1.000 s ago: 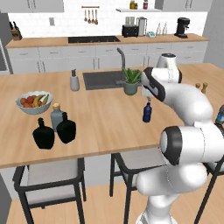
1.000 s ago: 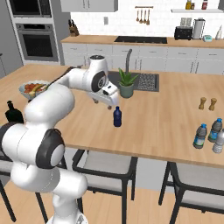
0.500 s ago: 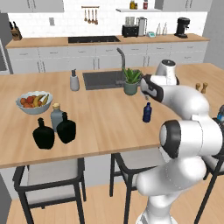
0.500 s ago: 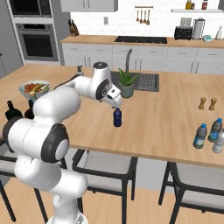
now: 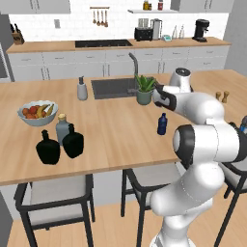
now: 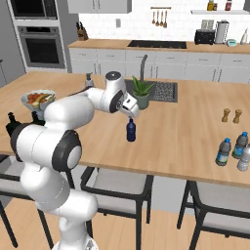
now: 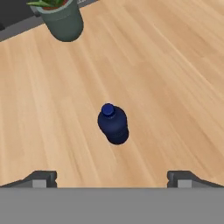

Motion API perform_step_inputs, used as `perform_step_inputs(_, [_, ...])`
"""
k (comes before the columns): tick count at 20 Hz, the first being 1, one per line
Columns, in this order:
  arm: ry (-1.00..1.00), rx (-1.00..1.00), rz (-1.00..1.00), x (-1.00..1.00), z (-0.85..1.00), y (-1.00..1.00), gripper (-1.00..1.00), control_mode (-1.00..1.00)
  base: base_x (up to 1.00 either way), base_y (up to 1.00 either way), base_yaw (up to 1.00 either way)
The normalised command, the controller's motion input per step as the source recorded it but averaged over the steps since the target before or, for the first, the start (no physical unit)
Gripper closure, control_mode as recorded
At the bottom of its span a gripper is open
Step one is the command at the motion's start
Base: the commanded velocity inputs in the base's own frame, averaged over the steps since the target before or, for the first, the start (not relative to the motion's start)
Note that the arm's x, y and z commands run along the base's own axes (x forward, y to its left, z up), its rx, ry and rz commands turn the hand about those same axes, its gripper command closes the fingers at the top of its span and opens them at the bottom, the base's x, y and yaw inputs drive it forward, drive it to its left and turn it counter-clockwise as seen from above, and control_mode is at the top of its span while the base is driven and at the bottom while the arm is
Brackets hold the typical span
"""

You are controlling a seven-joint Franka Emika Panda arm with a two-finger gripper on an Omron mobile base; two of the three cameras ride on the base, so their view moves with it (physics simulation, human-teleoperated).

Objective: Move the plastic bottles in the middle to the plastics group, and the glass bottles in the middle to the glass group.

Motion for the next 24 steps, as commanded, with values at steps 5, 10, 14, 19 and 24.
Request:
perform_step_inputs(5, [-0.01, 0.0, 0.01, 0.01, -0.38, -0.12, -1.0, -1.0, 0.0, 0.0, 0.0])
perform_step_inputs(10, [0.0, 0.0, 0.03, 0.12, -0.4, -0.15, -1.0, -1.0, 0.0, 0.0, 0.0])
perform_step_inputs(14, [0.0, -0.07, 0.13, 0.0, -0.04, -0.16, -1.0, -1.0, 0.0, 0.0, 0.0])
perform_step_inputs(19, [0.08, -0.15, 0.21, 0.13, 0.0, -0.05, -1.0, -1.0, 0.0, 0.0, 0.0])
perform_step_inputs(24, [0.01, -0.05, 0.21, 0.27, 0.0, 0.0, -1.0, -1.0, 0.0, 0.0, 0.0])
